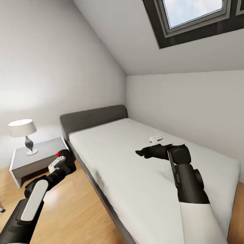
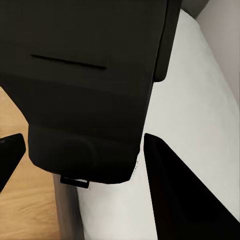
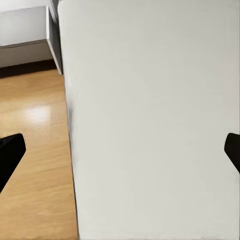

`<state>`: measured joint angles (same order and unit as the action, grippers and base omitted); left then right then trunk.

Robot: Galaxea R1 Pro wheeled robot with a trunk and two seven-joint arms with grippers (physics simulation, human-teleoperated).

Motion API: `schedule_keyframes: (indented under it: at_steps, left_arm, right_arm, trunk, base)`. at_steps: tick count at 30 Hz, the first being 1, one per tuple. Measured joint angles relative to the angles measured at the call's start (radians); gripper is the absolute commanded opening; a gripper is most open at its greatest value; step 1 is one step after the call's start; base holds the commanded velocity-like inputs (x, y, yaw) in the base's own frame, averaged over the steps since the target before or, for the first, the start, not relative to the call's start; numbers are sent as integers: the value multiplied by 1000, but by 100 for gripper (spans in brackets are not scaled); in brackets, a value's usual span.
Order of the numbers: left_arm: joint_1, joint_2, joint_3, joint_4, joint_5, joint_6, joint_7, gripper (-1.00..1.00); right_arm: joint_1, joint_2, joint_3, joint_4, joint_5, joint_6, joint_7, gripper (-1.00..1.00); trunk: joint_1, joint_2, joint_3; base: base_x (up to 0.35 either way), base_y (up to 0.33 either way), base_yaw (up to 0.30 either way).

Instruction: Attach the digital camera to the camera tripod in the bedroom.

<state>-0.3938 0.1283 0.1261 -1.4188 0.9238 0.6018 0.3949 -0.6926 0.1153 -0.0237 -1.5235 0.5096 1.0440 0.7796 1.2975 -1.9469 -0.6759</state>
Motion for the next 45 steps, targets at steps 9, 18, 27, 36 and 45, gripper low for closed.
schedule_keyframes:
  at_steps: [9,18,27,36,45]
  left_arm:
    - [-1,0,-1,-4,-9,3,0,-100]
    - [-1,-3,-6,-13,-9,32,-1,-100]
    - [-1,-5,-3,-40,-10,81,-2,-100]
    - [0,-5,-2,-49,-12,87,-1,-100]
    - [0,-5,-2,-50,-16,88,34,-100]
  right_arm:
    - [8,-28,-2,-5,1,0,10,100]
    - [9,-37,-2,-3,4,0,10,100]
    - [9,-38,-2,0,4,0,9,100]
    - [9,-38,-2,0,4,0,9,100]
    - [9,-38,-4,0,4,0,9,100]
  trunk:
    - [-23,42,19]
    - [-23,42,19]
    - [-23,42,19]
    - [-23,42,19]
    - [-22,42,19]
  base:
    - [0,0,0]
    - [-24,1,0]
    - [-281,70,0]
    - [-338,117,0]
    - [-344,123,0]
